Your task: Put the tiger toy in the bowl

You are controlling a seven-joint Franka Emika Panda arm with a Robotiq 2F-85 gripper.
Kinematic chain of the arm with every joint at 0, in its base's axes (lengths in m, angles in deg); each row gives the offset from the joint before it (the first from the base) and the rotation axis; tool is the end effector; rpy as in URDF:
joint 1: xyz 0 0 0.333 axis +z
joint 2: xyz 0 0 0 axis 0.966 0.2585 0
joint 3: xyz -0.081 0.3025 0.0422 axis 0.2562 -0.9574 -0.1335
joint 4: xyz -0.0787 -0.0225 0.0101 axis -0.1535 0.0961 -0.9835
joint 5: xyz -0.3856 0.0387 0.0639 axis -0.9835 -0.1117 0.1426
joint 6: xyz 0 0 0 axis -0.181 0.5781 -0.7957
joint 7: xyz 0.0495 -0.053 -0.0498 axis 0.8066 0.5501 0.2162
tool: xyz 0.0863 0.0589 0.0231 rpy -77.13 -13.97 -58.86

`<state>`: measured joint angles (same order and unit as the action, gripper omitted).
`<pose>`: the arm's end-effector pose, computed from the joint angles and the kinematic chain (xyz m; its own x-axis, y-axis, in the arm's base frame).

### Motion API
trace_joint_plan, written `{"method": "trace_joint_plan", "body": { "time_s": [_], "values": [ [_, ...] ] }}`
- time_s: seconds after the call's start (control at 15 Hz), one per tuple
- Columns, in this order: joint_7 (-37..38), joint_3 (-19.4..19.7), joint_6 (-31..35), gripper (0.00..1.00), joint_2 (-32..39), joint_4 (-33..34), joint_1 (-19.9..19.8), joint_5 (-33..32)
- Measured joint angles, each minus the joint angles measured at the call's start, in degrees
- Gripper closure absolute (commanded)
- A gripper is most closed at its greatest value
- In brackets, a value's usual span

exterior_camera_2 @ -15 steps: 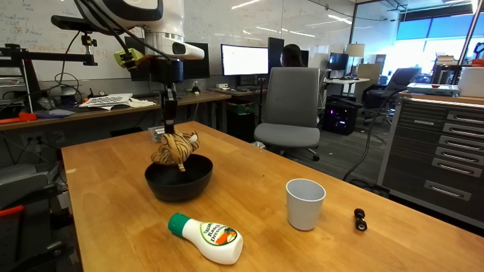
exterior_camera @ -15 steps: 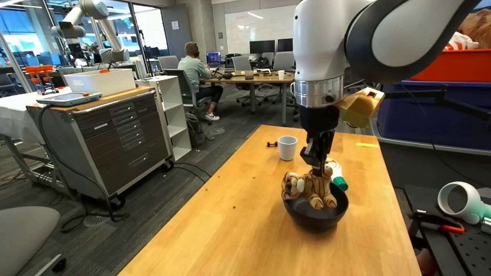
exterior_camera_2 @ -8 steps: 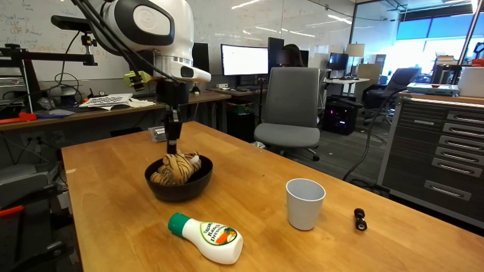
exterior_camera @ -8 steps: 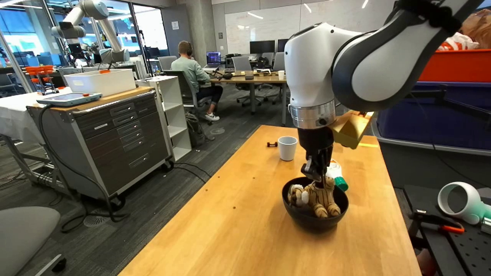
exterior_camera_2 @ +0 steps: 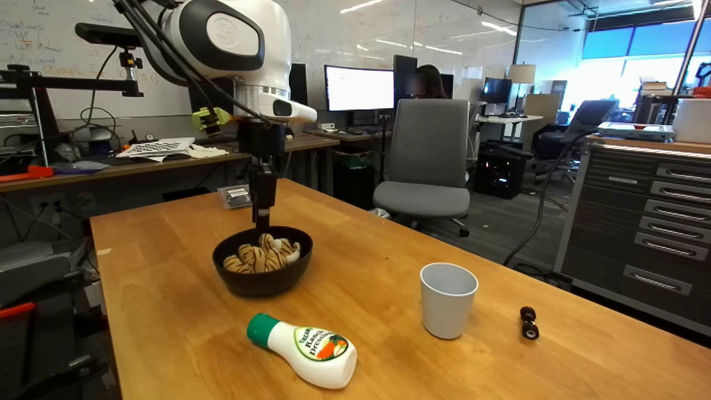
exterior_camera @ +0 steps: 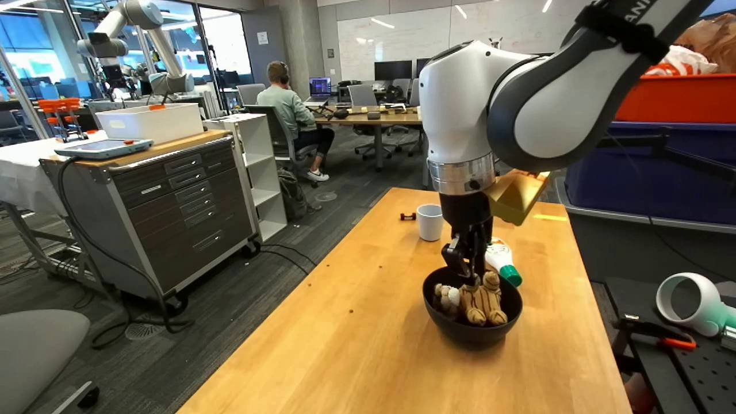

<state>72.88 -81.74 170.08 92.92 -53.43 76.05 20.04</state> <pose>0.4991 -0.0036 0.2439 0.9550 -0.2757 -0.1095 -0.2568 -0.9531 0.1601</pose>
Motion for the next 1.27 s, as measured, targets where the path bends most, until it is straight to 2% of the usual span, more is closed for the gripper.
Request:
{"method": "trace_joint_plan", "body": {
  "time_s": [0.2,0.6,0.93,1.27],
  "values": [
    [0.3,0.0,0.2,0.00,-0.1,0.2,0.3,-0.1],
    [0.5,-0.9,1.0,0.00,-3.6,-2.9,3.6,-1.4],
    [0.4,-2.1,0.9,0.00,-8.4,-7.6,4.0,-2.5],
    [0.4,-2.1,0.9,0.00,-8.4,-7.6,4.0,-2.5]
  ]
}}
